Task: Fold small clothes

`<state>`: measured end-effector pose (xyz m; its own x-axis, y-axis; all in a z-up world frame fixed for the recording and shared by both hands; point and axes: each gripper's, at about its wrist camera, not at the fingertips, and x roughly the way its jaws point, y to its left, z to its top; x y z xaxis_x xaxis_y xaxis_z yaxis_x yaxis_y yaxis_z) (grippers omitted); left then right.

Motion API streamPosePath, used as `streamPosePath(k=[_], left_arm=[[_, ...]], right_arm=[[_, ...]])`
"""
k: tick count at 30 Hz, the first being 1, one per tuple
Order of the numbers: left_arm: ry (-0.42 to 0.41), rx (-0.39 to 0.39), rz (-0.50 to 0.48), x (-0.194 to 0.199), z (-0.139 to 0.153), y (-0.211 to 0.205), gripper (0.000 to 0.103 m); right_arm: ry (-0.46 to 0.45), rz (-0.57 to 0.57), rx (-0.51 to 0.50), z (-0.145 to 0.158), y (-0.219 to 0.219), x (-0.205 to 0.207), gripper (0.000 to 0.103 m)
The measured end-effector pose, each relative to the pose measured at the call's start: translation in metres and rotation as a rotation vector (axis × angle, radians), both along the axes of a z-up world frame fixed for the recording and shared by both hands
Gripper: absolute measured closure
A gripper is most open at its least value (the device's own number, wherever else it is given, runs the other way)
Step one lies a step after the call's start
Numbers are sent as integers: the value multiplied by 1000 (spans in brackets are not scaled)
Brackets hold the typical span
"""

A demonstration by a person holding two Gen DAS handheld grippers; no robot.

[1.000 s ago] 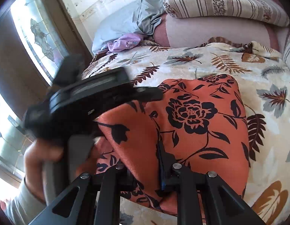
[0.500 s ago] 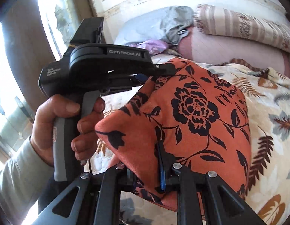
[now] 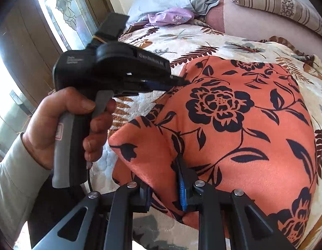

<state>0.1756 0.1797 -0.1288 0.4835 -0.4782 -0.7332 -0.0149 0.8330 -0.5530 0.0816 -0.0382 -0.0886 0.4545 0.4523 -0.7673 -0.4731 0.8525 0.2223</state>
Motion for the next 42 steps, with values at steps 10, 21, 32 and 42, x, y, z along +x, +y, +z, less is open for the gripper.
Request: streamPosePath(k=[10,21,32,42], left_arm=[[-167,120,-60,-81,77,-24,75],[81,312,4,-116,38,-35,61],[-256,466,-40,-90,89,-114,29],[-65,335,15,-78,6,-77,23]], right_arm=[[-17,-19,224,16,-48,-55,21],[49,-310,382,11,-191,-68,21],[321,-420,697,-20,-257,-4,21],[250,-294,249,-16,-188,24,65]])
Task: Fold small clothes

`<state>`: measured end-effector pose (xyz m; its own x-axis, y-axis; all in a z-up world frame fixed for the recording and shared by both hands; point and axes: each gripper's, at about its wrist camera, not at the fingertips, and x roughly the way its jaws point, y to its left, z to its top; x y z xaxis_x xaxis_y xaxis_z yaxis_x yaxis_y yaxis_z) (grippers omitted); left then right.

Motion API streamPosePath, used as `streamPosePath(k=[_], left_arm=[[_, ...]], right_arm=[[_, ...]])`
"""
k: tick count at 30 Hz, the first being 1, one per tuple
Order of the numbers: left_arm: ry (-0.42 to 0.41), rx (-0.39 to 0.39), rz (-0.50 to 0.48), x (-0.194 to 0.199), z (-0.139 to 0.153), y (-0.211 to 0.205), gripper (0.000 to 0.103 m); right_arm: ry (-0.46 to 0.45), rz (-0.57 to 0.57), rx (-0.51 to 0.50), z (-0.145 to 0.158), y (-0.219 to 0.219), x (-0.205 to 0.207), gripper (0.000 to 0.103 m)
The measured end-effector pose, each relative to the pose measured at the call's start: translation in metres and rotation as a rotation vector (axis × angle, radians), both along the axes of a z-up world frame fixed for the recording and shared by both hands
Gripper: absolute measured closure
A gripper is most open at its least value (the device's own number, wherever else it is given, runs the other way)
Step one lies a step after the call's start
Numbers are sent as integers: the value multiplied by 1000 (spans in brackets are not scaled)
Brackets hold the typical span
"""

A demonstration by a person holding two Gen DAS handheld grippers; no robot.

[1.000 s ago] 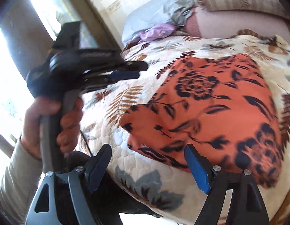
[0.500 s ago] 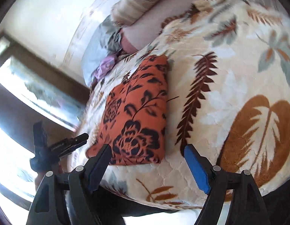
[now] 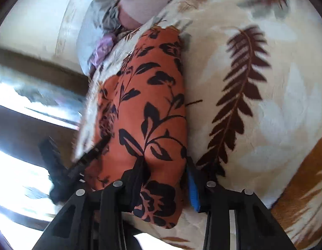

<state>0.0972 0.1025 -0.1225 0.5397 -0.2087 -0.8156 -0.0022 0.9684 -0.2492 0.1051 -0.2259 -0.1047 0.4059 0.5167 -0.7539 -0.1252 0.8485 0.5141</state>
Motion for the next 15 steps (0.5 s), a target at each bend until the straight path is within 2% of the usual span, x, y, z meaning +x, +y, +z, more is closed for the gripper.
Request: streamPosePath(k=[1,2,3,5,6,7,8,11,14,15], left_arm=[[-4,-5,-2,0,-1,0,22],[-3,-15,2,0,-2,1,22],[-2,-19,4,0,-2,1,22],[0,-24,6,0,-3,1,22],[2,-29,9,0,-3,1,22],[3,-32,11,0,-2,1,22],[3,-34,12,0,-2,1,22],[3,-32,9,0,-2,1,22],[3,-34,9,0,-2,0,22],[2,-32,10,-1,-2,0,22]], right_arm=[[-57,29,-110,12,12,-6,65],[-85,47,-169,19,19,-9,65],[-88,54,-179,22,19,-8,65],[-37,8,-29,20,-2,2,57],[-20,-48,36,18,-17,6,37],[-7,-126,85,18,-31,12,26],[4,-187,145,17,-43,19,25],[80,-231,322,4,-54,48,25],[197,-188,371,-20,-37,79,26],[199,-136,332,-21,-22,85,42]])
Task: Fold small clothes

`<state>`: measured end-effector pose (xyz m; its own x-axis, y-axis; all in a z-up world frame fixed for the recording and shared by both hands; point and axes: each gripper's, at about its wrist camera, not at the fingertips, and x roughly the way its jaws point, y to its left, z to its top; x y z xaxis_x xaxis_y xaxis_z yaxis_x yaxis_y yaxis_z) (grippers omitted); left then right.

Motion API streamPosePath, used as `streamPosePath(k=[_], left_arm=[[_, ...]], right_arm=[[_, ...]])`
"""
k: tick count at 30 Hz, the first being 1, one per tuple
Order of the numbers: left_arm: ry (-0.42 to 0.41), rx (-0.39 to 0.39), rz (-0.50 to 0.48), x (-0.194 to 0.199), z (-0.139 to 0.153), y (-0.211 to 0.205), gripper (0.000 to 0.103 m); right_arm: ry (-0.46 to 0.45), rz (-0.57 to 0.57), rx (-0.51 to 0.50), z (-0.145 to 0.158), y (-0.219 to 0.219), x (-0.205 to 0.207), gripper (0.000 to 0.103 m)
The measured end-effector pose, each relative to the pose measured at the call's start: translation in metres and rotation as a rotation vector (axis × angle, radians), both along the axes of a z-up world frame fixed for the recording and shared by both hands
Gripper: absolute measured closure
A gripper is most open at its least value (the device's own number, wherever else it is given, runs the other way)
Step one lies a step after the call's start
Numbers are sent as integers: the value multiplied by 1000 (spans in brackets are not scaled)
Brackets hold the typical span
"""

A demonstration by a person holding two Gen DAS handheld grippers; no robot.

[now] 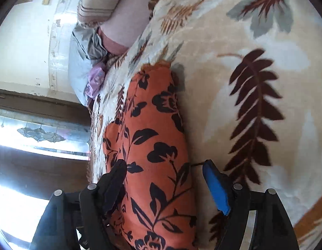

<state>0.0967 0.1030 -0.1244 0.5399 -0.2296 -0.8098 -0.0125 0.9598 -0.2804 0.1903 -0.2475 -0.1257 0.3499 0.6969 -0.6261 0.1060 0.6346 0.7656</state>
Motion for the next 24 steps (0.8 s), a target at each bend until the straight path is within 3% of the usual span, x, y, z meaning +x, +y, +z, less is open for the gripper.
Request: streamPosePath(k=[3,5,8,9,13,15,16,20,22,24], left_arm=[[1,-13,0,-1,0,2,22],[2,-12,-1,-1,0,2,22],[2,-9,-1,-1,0,1,22],[2,-13,-1,-1,0,2,22],[3,-19,-1,-1,0,3,22],[3,-19,-1,-1,-1,3,22],[3,-21,-3,-1,-1,3,22],[0,-23,0,-2,-1,5,22],[2,-26,2,-2,-1,5,21],[-2,-18,1,-2,-1,3,21]], right_arm=[[-180,133,-376,34,48,-10,52],[-230,166,-498,42,64,-16,52],[-175,132,-456,36,57,-12,48],[-158,105,-421,36,52,-11,41],[-173,79,-342,40,41,-20,27],[-137,131,-347,28,48,-16,27],[-127,169,-381,24,51,-19,38],[-219,179,-503,43,67,-31,41],[-224,151,-483,45,64,-34,36],[-161,144,-437,35,57,-32,27]])
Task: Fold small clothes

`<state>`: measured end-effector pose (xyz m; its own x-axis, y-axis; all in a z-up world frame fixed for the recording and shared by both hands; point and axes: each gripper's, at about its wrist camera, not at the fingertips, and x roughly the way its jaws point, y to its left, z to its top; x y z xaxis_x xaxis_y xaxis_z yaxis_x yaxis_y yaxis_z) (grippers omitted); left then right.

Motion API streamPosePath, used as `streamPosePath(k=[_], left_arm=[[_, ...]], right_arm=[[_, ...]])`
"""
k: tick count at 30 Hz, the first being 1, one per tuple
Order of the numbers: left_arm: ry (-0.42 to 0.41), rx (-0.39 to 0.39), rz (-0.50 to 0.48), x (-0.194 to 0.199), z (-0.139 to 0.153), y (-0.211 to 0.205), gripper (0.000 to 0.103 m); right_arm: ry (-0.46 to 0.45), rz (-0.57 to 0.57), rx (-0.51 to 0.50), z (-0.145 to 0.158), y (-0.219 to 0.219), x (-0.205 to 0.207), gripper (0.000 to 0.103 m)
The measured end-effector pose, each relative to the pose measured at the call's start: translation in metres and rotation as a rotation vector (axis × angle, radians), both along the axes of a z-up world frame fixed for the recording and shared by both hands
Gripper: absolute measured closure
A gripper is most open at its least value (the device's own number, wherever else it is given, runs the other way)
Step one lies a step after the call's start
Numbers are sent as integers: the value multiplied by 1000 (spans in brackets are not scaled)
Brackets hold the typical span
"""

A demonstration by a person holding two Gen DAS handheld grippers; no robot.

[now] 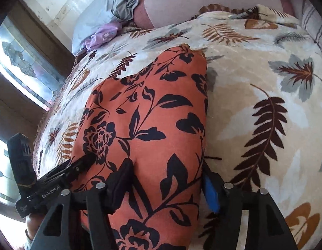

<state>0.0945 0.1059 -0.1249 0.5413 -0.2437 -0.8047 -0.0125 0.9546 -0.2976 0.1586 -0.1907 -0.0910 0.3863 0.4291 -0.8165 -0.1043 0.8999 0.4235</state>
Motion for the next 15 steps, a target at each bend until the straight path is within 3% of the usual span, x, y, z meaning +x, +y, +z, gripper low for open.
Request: streamPosePath(k=[1,3,5,7,9,12,15], left_arm=[[-2,2,-1,0,0,0,21],[-1,-2,1,-1,0,1,21],[-1,-2,3,-1,0,1,21],[-1,-1,4,-1,0,0,21],[-2,2,4,-1,0,0,21],[-5,3,3,-1,0,-1,21],[-5,4,4,-1,0,-1,21]], right_arm=[[6,1,19,-2,-2,-2,29],[-48,52,-47,5,4,-8,37],[-81,63,-82,12,8,-14,38],[-72,26,-48,13,0,-15,37],[-30,3,-12,4,-6,-13,30],[-64,57,-75,2,3,-21,32],[-72,38,-81,7,3,-22,31]])
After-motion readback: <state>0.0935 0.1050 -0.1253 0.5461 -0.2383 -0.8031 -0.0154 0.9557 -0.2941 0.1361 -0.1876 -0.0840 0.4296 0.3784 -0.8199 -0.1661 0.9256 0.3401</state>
